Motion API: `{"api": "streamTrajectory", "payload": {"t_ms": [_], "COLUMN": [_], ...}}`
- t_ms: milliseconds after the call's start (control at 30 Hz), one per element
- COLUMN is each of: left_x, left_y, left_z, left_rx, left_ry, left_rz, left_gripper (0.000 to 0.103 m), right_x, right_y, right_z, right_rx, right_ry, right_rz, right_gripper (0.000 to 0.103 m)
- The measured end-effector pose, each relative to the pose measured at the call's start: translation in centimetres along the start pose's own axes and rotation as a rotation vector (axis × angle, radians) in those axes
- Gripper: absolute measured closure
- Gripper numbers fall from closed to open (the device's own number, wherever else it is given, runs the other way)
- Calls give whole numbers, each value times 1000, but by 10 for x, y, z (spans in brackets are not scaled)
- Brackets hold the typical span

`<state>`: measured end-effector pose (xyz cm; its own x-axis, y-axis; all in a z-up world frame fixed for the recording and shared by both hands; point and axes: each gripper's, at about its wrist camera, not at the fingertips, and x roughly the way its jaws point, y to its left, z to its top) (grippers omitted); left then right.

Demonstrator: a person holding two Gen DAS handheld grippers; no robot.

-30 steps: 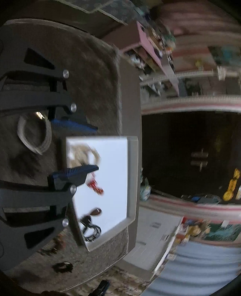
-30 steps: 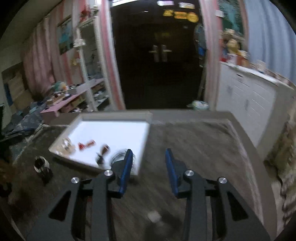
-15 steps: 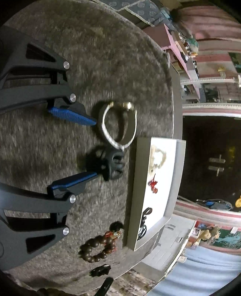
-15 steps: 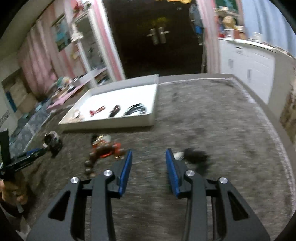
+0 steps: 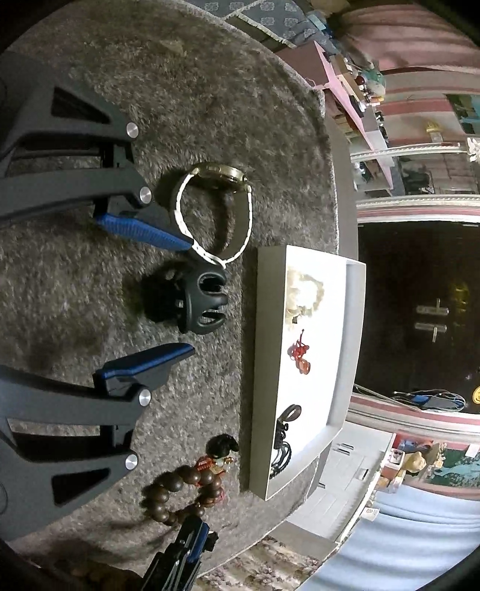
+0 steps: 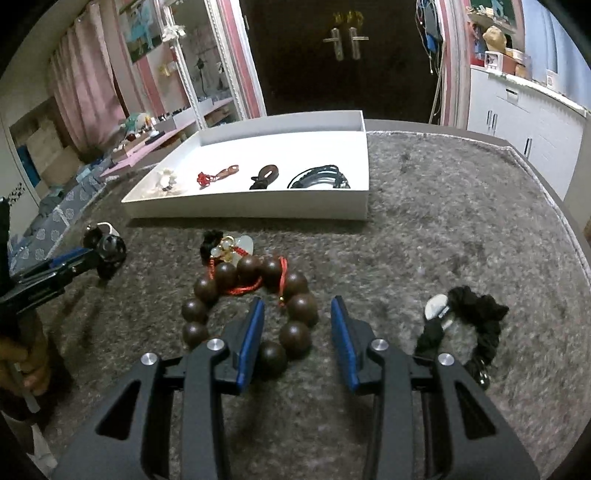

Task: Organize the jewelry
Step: 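Grasp the black hair clip with the left tool while the right tool grasps the wooden bead bracelet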

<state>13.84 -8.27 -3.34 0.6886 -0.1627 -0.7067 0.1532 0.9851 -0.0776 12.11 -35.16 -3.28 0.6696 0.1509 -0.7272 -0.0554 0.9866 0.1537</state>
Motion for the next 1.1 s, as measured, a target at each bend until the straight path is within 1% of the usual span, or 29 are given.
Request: {"api": "streamTrajectory", "payload": {"t_ms": [233,400,567,633,733,767,800,867,900,1100], "left_x": [14,20,30,34,42,42,43,44,44,37], "left_y": [-1,-6,-10,-10,-11,-11,-11,-10,-9,-11], "left_z": [1,-1,0,1,2,2,3,3,3,2], "left_rx": [-8,5,9,3,5,6,6,1,-2,6], "left_ry": [25,37,62,73,99,98,98,96,95,76], "left_rz": [-6,-16,5,8,7,7,6,11,7,-15], "left_gripper": [51,51,51,51,50,50,50,56,56,57], "right_x": [16,12,9,9,14,16,17,17,16,3], "right_y": [3,1,1,3,5,6,6,8,6,1], "right_z": [0,-4,-9,-9,-9,-8,-7,-7,-7,-7], "right_rx": [-31,-28,-19,-16,-17,-26,-31,-44,-35,-24], "right_ry": [52,65,69,71,70,68,68,62,58,29], "right_rz": [-29,-26,-17,-22,-19,-24,-27,-33,-30,14], "right_gripper": [66,67,75,75,70,70,71,78,84,84]}}
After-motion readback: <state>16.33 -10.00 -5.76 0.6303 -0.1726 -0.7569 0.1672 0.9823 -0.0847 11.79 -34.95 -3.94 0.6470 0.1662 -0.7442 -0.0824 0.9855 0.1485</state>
